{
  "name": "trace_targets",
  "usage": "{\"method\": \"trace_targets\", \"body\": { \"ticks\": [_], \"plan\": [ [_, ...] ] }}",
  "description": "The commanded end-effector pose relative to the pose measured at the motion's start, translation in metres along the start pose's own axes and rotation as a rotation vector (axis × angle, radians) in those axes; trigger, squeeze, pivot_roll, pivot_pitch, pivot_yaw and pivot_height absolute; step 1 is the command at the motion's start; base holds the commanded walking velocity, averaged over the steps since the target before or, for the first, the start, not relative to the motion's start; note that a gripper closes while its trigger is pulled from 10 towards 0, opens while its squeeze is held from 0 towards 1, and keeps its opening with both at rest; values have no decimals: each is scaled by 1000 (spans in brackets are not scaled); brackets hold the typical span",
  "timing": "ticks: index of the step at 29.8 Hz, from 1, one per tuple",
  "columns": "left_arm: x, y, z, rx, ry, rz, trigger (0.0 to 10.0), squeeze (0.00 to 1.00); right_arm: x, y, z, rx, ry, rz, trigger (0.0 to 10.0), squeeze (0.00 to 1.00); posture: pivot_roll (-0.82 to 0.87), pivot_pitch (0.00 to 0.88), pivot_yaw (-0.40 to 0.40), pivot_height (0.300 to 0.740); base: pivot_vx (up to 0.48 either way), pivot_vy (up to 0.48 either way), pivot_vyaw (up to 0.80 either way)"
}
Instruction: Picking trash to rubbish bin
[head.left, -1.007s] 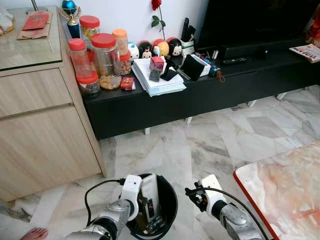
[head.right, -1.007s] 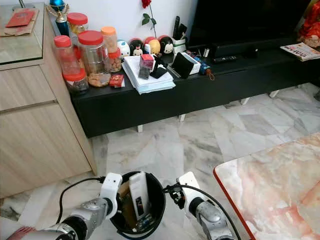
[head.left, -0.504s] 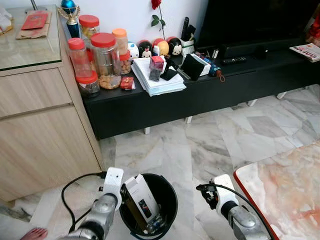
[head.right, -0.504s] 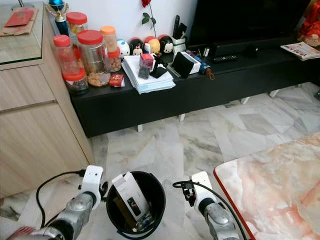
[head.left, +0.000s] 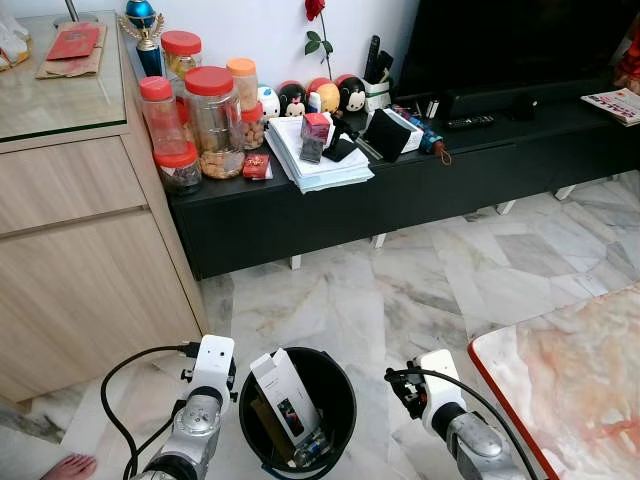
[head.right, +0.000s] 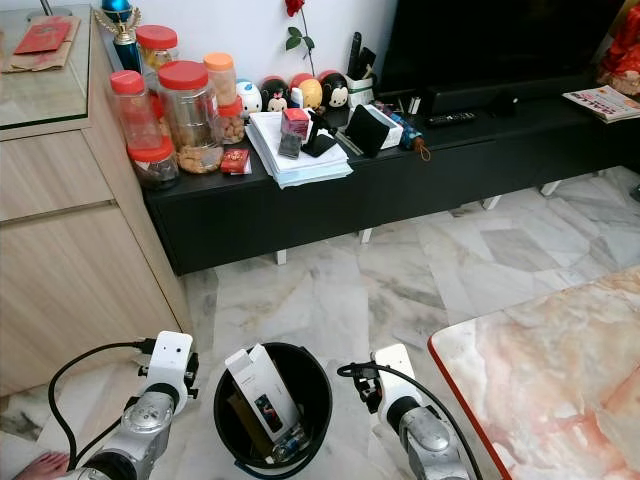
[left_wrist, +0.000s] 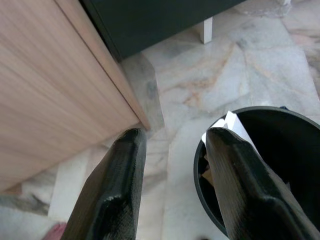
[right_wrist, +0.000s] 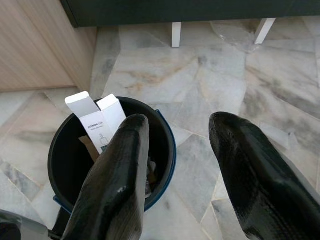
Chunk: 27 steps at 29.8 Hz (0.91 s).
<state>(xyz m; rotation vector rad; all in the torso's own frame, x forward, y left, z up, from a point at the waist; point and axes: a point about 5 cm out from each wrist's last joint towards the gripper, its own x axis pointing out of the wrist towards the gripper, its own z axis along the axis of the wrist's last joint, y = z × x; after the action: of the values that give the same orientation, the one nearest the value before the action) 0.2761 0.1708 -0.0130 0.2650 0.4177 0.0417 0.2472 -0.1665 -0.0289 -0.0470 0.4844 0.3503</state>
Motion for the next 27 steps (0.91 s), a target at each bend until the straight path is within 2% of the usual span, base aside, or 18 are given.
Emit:
{"method": "trace_targets", "body": {
  "ticks": [1, 20, 27],
  "plan": [
    [-3, -2, -4, 7, -2, -1, 10000, 0, -1, -1, 1, 8, -14, -5, 10000, 0, 54, 43, -75, 740, 0, 0, 0],
    [-4, -3, -4, 9, -14, -7, 10000, 0, 0, 1, 1, 11, -16, 4, 10000, 0, 56, 34, -74, 740, 0, 0, 0],
    [-4, -4, -4, 6, -12, -12, 10000, 0, 0, 0, 0, 14, -12, -1, 10000, 0, 54, 32, -73, 740, -272, 0, 0]
  ]
}}
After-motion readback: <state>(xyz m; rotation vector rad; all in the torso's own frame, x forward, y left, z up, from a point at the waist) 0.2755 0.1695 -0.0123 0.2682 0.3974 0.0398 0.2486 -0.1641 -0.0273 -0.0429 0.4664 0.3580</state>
